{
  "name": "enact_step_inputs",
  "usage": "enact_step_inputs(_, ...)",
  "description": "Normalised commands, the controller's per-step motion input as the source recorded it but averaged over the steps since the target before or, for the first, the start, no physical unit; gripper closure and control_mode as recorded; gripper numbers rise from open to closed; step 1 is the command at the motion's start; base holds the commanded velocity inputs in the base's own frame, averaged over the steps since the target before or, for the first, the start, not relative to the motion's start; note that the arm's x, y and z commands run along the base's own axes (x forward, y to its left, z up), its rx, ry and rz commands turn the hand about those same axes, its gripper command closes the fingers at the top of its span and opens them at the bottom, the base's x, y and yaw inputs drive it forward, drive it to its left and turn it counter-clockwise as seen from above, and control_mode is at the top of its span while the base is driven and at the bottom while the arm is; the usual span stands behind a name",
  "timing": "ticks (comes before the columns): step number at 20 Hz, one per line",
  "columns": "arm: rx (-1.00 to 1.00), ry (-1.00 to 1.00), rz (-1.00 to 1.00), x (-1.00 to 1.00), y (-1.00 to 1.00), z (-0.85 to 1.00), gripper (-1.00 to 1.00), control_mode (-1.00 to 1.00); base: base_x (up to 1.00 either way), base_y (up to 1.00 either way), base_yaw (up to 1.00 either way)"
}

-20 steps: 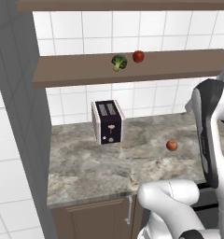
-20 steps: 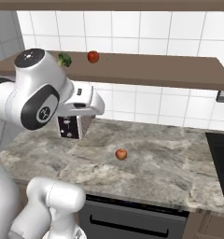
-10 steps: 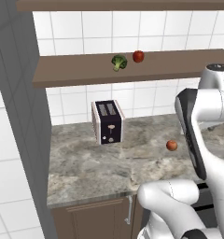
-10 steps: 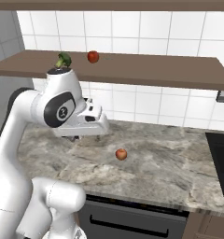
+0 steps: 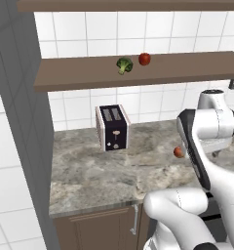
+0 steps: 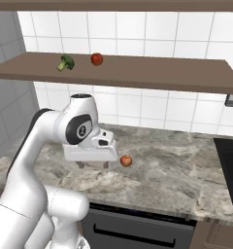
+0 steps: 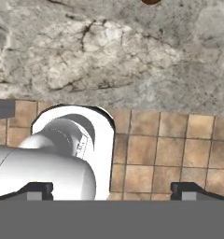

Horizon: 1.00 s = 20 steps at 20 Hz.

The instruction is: Pick the broccoli, apple, apple from the counter and place them in the cabinet.

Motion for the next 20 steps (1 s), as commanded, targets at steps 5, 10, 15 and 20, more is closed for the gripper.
enact_step_inputs(5, 0.04, 0.02, 0.00, 0.22, -0.15, -0.47, -1.00, -1.00, 0.00, 0.00, 0.00)
enact_step_inputs(10, 0.04, -0.04, 0.01, 0.38, -0.17, -0.34, -1.00, -1.00, 0.00, 0.00, 0.00)
enact_step_inputs(15, 0.03, -0.13, 0.04, 0.59, -0.08, -0.24, -1.00, -1.00, 0.00, 0.00, 0.00)
enact_step_inputs(20, 0.01, -0.08, 0.06, 0.70, -0.05, -0.23, -1.00, -1.00, 0.00, 0.00, 0.00)
